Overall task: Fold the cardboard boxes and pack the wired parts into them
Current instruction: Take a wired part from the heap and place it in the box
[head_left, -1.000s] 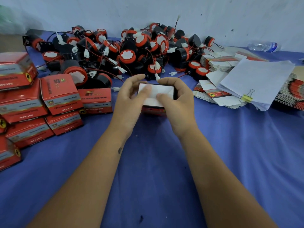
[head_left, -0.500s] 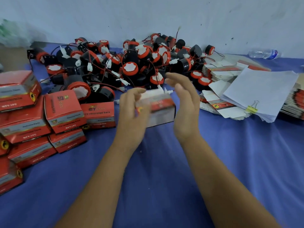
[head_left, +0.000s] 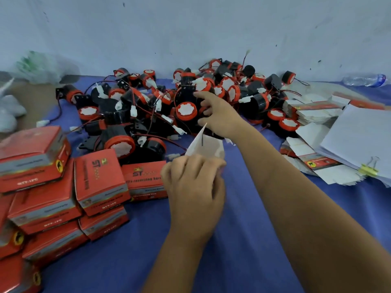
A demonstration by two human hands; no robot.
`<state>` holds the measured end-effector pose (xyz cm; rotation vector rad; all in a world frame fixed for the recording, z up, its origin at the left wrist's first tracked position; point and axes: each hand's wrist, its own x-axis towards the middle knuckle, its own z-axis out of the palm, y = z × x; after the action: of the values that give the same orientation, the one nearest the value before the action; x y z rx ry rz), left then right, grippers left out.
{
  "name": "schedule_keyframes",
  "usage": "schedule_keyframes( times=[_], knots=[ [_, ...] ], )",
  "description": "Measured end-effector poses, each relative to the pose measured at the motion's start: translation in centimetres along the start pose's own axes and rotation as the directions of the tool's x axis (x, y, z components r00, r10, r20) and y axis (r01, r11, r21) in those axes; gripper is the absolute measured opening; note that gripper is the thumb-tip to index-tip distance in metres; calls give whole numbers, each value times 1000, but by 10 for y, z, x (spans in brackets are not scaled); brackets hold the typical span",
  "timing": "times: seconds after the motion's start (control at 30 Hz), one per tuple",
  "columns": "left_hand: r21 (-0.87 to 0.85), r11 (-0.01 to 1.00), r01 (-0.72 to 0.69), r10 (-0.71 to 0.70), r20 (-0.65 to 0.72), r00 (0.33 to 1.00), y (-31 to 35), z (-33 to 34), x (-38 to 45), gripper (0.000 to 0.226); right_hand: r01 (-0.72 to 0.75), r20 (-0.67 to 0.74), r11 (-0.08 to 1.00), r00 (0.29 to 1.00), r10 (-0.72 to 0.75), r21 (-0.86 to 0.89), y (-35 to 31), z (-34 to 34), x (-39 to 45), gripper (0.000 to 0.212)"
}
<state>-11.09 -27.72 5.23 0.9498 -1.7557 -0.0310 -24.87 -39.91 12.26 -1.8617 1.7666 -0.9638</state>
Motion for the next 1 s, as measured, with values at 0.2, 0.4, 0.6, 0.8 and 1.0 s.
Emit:
schedule_keyframes(
  times=[0.2, 0.4, 0.6, 0.8, 1.0],
  knots=[
    [-92, 945, 315, -312, 45, 949, 3, 4, 2, 53, -28, 130, 999, 991, 32, -31, -2, 31, 33, 72],
    [-161, 945, 285, -270, 112, 956, -3, 0, 5, 68, -4, -135, 987, 990, 26, 160, -2, 15, 3, 55],
    [-54, 979, 196, -171, 303, 938, 4, -1, 5, 60, 120, -376, 790, 915, 147, 601, 6, -19, -82, 52],
    [-171, 910, 377, -298, 363, 883, 3, -3, 4, 64, 311, -723, 871, 687, 71, 381, -3, 1, -156, 32],
    [-497, 696, 518, -275, 482, 832, -2, -4, 4, 72, 249, -614, 953, 784, -93, 173, -21, 21, -173, 26]
  ],
)
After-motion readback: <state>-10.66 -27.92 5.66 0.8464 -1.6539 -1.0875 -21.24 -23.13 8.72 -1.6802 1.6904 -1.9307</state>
